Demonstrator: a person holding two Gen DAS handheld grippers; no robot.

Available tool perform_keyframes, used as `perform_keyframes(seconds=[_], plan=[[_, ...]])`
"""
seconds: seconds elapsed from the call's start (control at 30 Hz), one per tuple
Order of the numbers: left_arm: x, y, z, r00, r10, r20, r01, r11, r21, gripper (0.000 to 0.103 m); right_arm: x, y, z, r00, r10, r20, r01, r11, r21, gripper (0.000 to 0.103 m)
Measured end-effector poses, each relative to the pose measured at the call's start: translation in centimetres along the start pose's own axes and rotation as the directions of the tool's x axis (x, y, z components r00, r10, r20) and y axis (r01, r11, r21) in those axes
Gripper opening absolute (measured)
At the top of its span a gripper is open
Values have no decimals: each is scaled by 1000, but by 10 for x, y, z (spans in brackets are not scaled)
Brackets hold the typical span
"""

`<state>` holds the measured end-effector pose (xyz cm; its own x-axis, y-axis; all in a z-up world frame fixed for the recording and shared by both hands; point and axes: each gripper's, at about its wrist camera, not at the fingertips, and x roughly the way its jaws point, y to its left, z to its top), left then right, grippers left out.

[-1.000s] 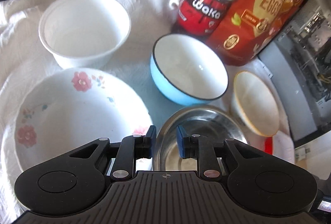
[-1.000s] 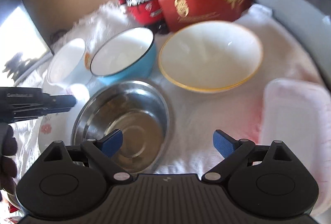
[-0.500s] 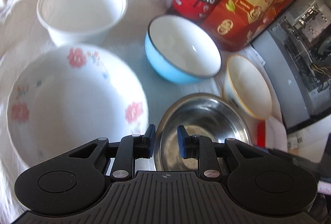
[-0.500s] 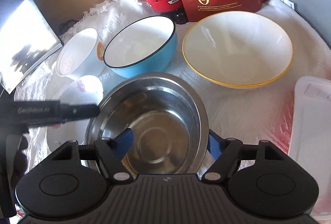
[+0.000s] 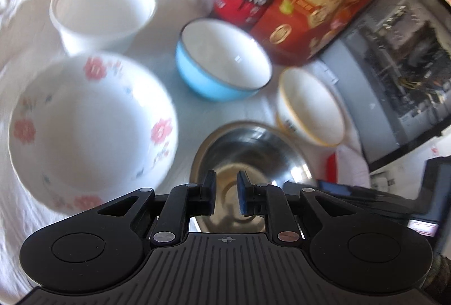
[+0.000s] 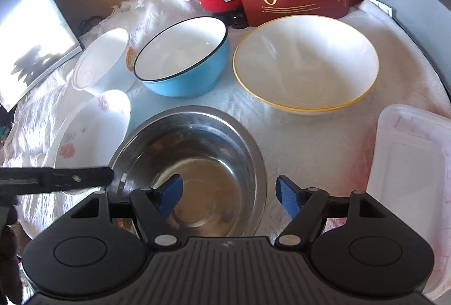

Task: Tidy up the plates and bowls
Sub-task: 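Grasp the steel bowl rim with the right tool while the left tool grips it too, then lift the steel bowl and lower it onto the floral plate, then open both tools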

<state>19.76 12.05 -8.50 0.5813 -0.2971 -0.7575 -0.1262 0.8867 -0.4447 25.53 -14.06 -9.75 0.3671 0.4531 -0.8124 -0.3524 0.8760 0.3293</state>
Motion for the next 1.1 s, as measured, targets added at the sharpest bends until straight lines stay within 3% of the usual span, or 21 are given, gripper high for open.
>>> perform_keyframes(seconds=[0.2,0.3,0.47,0.87,0.97,1.1], plan=[[-19,5,14,993,83,89,-82,997,-14,17,-2,-4,-3,1000,-5,7,5,1000,10,74],[-15,10,14,990,125,71,-123,992,-33,17,-5,-5,-6,1000,-2,17,1,1000,16,74],[5,12,10,992,127,26,-126,991,-40,17,-4,-6,-8,1000,-2,13,1,999,33,74],[41,-1,2,989,146,-30,-144,988,48,24,9,1,-5,1000,9,-6,-9,1000,29,74],[44,-1,0,989,138,-45,-136,990,41,27,12,2,-6,1000,13,-16,-13,999,31,67],[48,-2,-9,984,165,-71,-163,986,33,23,16,0,-6,999,27,-43,-25,999,45,65]])
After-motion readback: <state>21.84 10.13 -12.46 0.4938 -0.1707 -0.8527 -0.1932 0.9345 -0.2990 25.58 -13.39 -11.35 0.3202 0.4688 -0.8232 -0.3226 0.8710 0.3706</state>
